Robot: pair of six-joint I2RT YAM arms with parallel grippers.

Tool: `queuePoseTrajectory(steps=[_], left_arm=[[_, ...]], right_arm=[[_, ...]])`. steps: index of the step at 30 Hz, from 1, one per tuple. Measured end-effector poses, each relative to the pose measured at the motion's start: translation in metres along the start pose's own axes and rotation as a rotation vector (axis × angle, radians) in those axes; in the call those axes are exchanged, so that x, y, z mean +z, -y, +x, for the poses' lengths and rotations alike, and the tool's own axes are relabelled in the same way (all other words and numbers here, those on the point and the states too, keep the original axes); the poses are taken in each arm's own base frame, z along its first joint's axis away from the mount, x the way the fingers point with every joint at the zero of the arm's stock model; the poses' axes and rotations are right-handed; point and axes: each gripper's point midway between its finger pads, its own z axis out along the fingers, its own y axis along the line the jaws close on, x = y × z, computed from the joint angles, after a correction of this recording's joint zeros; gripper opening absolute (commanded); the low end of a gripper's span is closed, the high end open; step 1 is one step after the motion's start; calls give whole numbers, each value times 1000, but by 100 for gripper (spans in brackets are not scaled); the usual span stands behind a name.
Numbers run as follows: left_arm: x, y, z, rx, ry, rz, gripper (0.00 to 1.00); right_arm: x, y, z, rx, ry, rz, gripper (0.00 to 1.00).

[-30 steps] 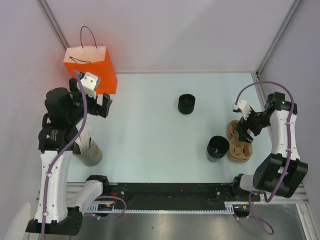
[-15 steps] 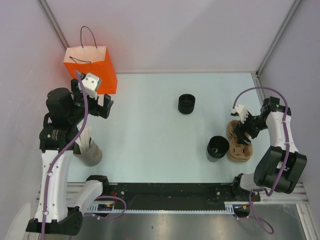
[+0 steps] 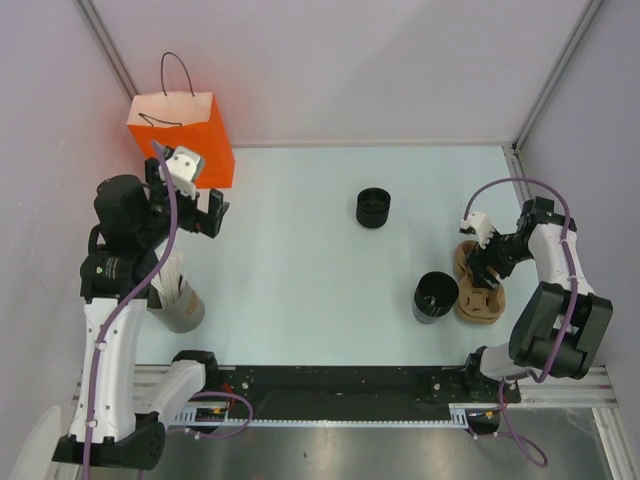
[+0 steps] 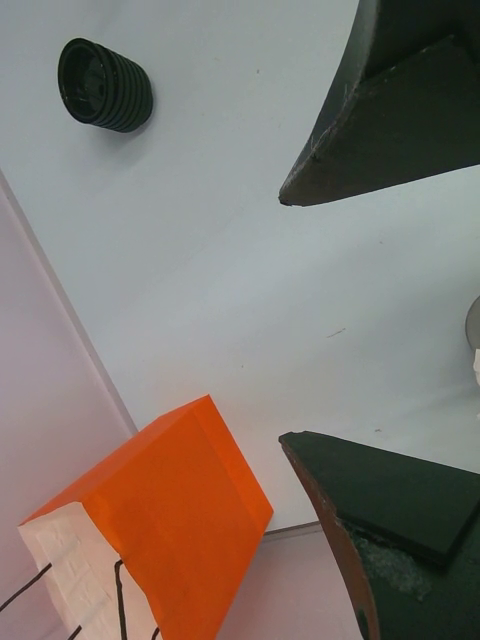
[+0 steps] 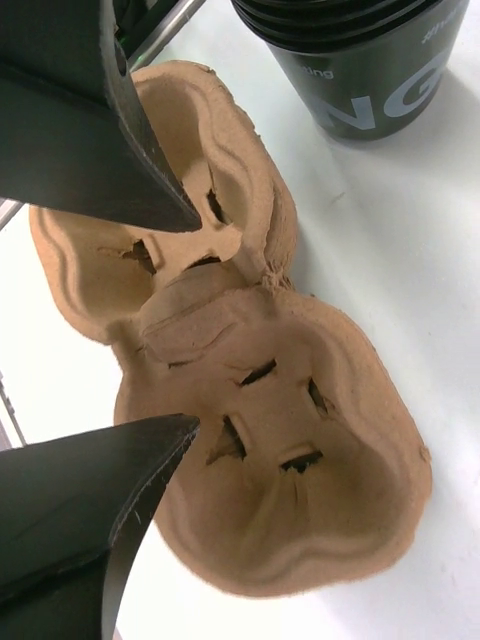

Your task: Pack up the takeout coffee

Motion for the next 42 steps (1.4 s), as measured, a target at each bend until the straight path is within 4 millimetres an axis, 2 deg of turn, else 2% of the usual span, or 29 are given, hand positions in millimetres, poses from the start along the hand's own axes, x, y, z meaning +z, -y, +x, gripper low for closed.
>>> queuePoseTrajectory(steps=[3,4,8,17,25,34,42], left_arm=[[1,1,1,-2,-2,6,100],[2,1,1,-3,-2,8,100],[3,1,1,-5,-6,11,100],[4,2,4,-8,-11,17,100],[6,4,8,-15,-19,22,100],[6,4,8,-16,-19,23,100],[6,3,7,-14,-19,21,100]], right_arm=[[4,-4,4,6,-4,-11,68],[5,-5,5,8,-6,-15,62],[8,-6,7,13,-9,-23,52],[4,-4,5,7,3,2,23],[-9,-5,0,-12,24,50,22],[-36,-6,-15,-54,73,160,22],[-54,-6,-24,-15,132,228,22]])
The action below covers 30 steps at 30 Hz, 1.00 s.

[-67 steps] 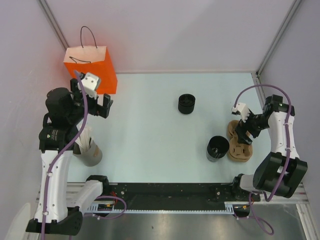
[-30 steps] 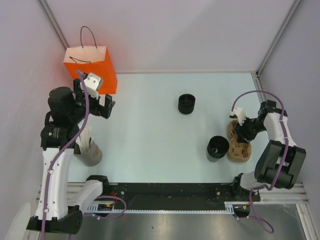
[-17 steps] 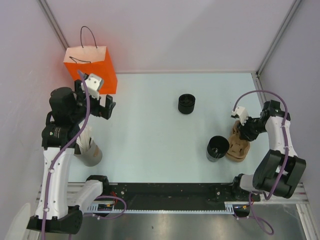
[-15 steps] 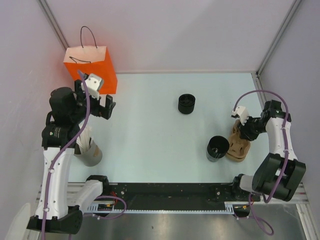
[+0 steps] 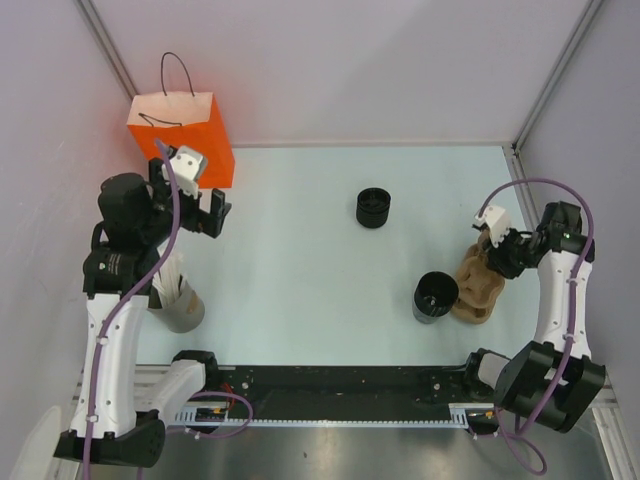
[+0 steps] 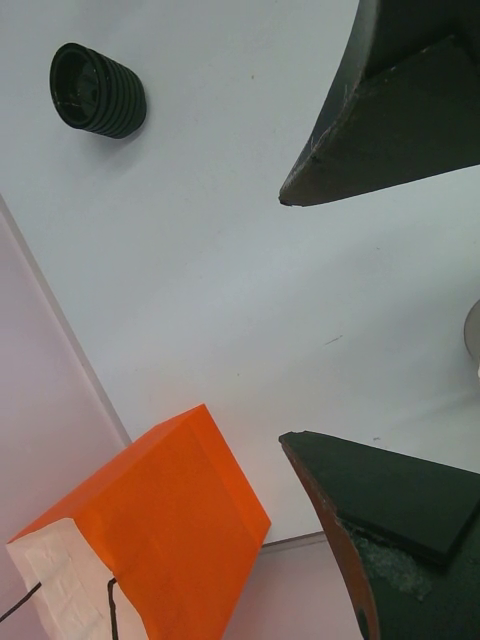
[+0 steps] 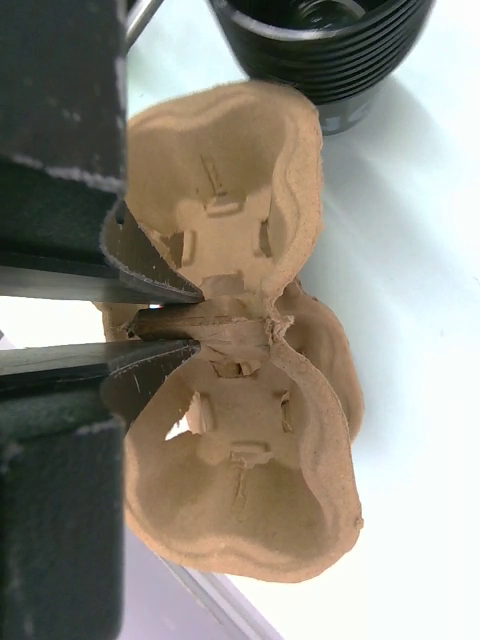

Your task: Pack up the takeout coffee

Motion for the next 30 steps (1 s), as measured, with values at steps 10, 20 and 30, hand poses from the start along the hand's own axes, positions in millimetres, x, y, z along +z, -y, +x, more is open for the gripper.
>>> queuePoseTrajectory(steps=[10,20,30], left_arm=[[4,-21,-28,46,23,-59,100],[60,-85,-47,70,-3,-251,100],[158,-158,-25,88,-144,-419,100]], right_arm=[[-35,27,-38,122,151,187,22],[-86,52,-100,256,350,318,23],[-132,43,-156,284,532,293,24]])
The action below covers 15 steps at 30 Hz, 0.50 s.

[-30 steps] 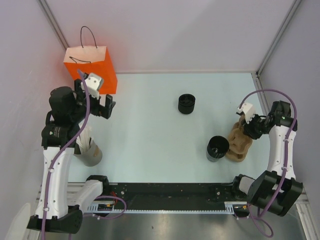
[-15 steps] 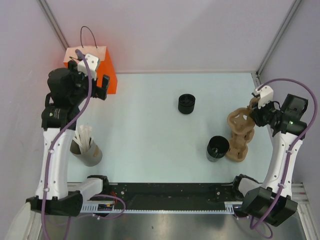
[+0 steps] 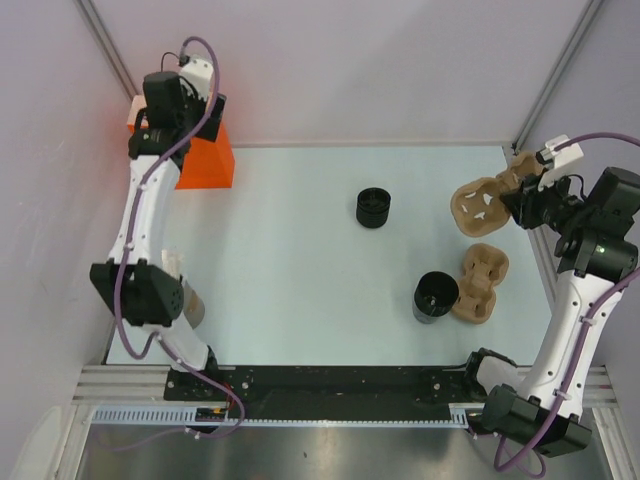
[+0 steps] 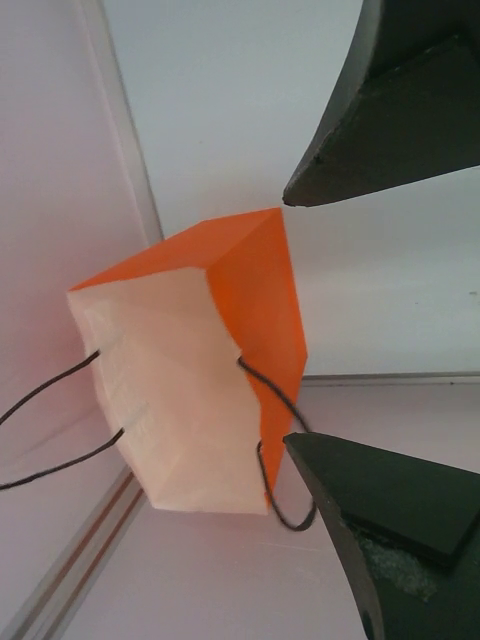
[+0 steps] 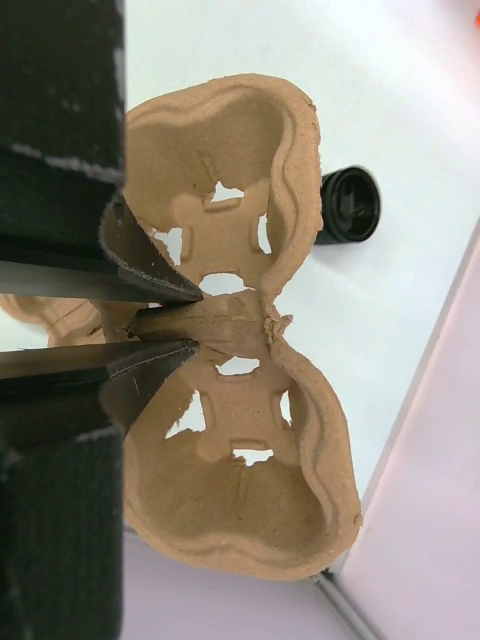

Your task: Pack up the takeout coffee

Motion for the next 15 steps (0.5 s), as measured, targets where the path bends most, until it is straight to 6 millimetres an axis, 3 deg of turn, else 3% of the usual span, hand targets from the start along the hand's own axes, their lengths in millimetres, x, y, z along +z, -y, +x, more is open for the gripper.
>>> queuePoseTrajectory(steps=[2,4,9,12,15], left_arm=[[20,-15,-9,-34,-31,-18,100],[27,-38,-11,-85,-36,-46,100],[10,-100,5,-151,-46,-114,100],[-9,-97,8,-98,-33,-84,100],[-23,-86,-4,10,14,-32,100]], right_arm=[[-1,-3,-5,13,14,-12,24],[-2,-7,-8,25,25,-28,24],[0,-15,-11,67,38,-76,24],[3,-17,-10,91,36,-97,24],[3,-18,-8,105,33,-103,25]])
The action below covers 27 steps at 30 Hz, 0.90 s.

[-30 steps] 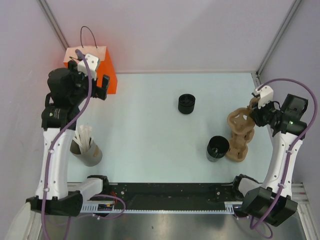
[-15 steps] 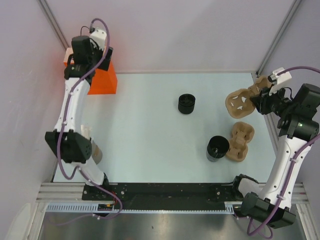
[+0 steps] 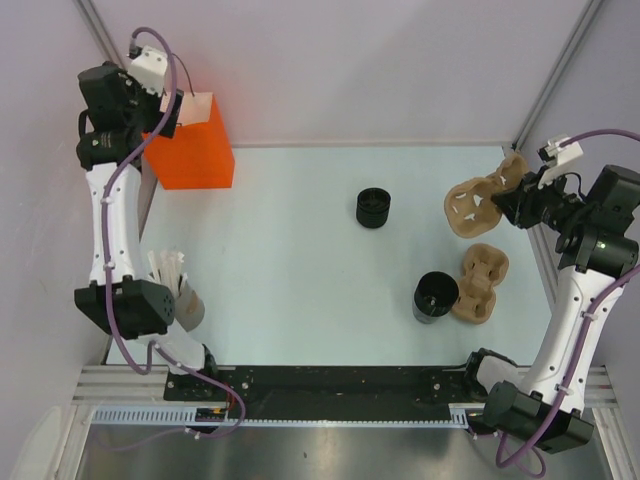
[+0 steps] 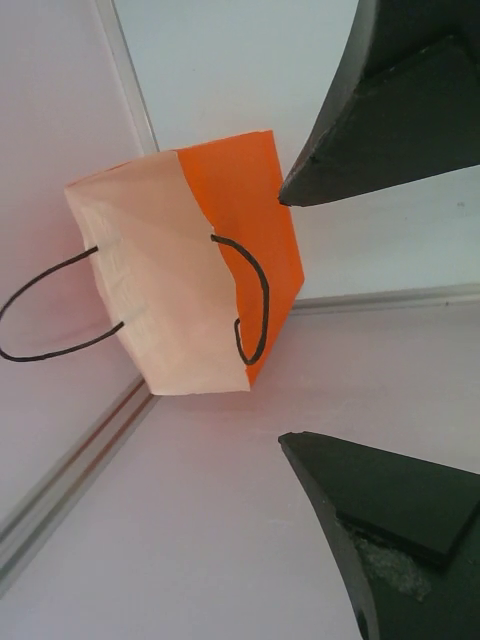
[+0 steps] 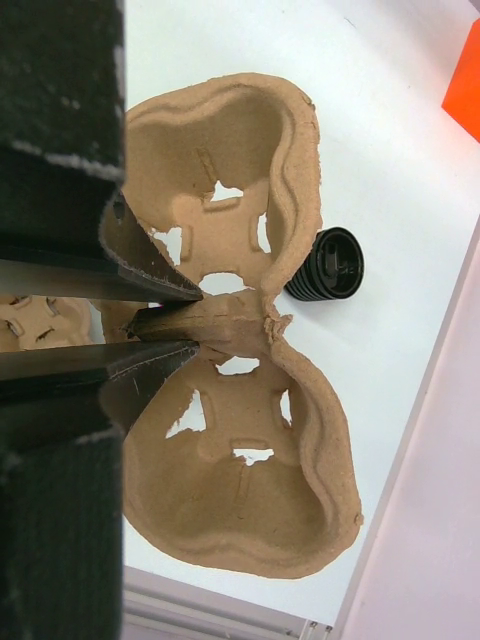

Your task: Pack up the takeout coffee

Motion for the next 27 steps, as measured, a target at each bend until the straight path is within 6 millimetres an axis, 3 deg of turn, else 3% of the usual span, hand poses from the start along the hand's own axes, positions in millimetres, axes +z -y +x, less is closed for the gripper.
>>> queuePoseTrajectory(steps=[4,8,14,21,27], left_arm=[[-12,2,-15,174,77,13,100],[-14,1,-13,317,89,19,100],[7,-13,-3,457,32,-23,100],[36,-15,27,575,-59,-23,100],[46,-20,36,631,-95,-42,93]], right_arm=[[-1,-3,2,10,-7,-6,25],[-1,-5,3,14,-9,-16,26],[-2,-7,6,11,-17,-24,27],[-3,-10,7,9,-19,-29,27],[-4,-12,8,13,-19,-34,27]])
